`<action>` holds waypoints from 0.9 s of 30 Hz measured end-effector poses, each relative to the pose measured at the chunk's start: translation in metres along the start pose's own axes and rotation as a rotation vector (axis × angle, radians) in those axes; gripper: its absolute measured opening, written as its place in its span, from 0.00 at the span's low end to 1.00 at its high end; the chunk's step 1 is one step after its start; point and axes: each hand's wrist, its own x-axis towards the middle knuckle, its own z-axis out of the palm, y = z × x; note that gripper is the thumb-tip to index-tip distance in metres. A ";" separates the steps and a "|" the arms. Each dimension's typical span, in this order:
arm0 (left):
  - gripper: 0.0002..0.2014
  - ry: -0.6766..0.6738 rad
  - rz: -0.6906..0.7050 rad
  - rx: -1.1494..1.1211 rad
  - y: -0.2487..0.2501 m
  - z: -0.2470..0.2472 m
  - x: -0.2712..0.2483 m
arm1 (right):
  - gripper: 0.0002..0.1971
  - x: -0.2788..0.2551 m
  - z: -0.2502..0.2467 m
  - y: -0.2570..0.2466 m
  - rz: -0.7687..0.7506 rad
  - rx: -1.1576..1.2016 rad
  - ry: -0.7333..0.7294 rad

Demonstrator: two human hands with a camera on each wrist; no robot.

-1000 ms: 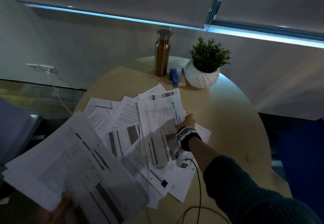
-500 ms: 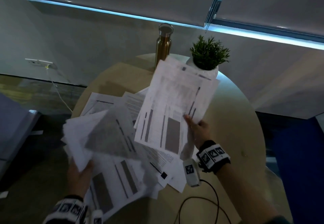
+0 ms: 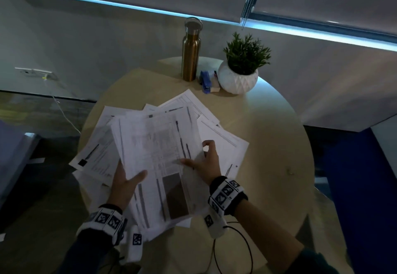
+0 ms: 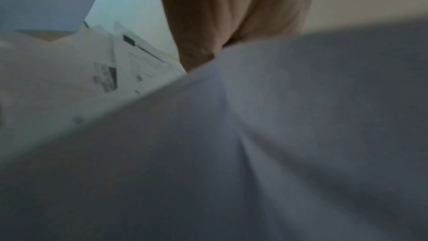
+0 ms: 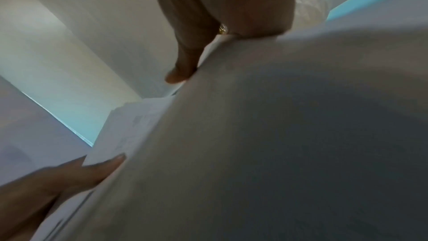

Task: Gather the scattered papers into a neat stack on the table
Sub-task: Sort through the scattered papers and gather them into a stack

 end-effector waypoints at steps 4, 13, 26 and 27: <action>0.30 0.170 -0.068 0.120 -0.029 -0.019 -0.011 | 0.36 0.013 0.000 0.013 0.132 -0.041 0.163; 0.30 0.458 -0.264 -0.150 -0.074 -0.064 -0.038 | 0.53 0.024 -0.012 0.047 0.761 -0.373 0.311; 0.30 0.474 -0.324 -0.155 -0.083 -0.082 -0.037 | 0.14 0.017 -0.039 0.066 0.659 -0.528 0.416; 0.30 0.470 -0.322 -0.158 -0.086 -0.084 -0.036 | 0.14 0.016 -0.043 0.067 0.619 -0.511 0.382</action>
